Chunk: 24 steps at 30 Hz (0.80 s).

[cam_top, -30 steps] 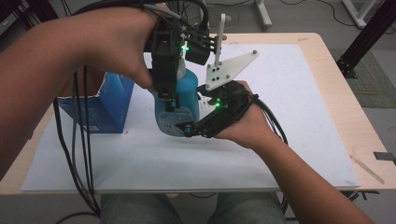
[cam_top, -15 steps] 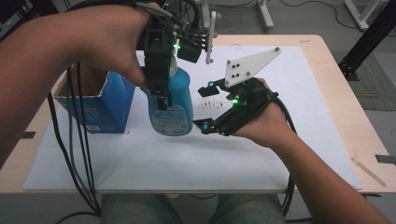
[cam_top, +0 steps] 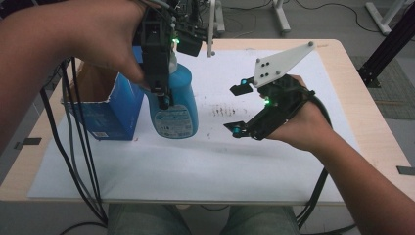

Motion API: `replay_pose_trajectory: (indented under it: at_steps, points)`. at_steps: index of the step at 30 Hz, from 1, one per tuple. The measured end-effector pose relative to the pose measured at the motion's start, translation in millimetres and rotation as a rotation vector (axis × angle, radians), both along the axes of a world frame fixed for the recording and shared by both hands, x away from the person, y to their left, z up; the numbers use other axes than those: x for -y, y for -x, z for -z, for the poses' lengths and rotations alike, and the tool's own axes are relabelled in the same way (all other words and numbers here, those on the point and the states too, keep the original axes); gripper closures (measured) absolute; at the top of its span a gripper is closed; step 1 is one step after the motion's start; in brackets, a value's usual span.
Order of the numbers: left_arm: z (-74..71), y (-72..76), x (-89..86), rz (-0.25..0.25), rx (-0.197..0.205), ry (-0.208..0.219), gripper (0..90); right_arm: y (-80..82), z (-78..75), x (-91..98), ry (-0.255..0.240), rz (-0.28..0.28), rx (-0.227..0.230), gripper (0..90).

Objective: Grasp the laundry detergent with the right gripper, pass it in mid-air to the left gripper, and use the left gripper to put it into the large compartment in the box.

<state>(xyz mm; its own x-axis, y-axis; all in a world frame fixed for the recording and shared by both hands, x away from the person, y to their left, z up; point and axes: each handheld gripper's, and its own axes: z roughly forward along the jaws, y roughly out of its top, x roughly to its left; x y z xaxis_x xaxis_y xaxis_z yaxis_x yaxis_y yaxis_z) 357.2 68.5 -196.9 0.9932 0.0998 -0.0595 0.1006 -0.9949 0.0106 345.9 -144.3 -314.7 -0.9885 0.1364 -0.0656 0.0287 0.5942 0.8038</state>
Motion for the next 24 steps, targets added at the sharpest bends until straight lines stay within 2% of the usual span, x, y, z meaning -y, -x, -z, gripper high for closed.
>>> replay_pose_trajectory:
  at_steps: [8,10,11,14,18,20,21,24]
  points:
    - [-16.4,-5.9,-12.7,-0.089,0.001,0.001,37.8,-0.3,-23.5,15.1,0.058,-0.004,0.051,10.5]
    - [-20.5,-7.6,-17.1,-0.112,-0.001,0.004,37.8,-1.1,-28.3,17.5,0.078,-0.002,0.064,7.6]
    - [-22.9,-8.8,-20.0,-0.126,-0.004,0.004,37.8,-1.5,-30.5,18.5,0.090,0.002,0.065,3.3]
    - [-30.6,-12.2,-30.1,-0.175,-0.007,0.013,37.8,-3.6,-36.5,21.5,0.130,0.006,0.074,3.2]
    - [-41.1,-16.7,-44.6,-0.260,-0.008,0.024,37.8,-6.8,-43.5,24.7,0.194,0.001,0.091,0.5]
    - [-47.2,-19.1,-51.3,-0.326,-0.008,0.027,37.9,-9.0,-45.8,26.3,0.242,-0.007,0.097,0.5]
    - [-50.8,-21.2,-54.5,-0.343,-0.004,0.027,37.8,-10.1,-47.0,27.2,0.262,-0.010,0.101,0.5]
    - [-61.9,-25.8,-64.2,-0.437,-0.001,0.031,37.8,-14.2,-51.8,30.6,0.301,-0.012,0.099,0.5]
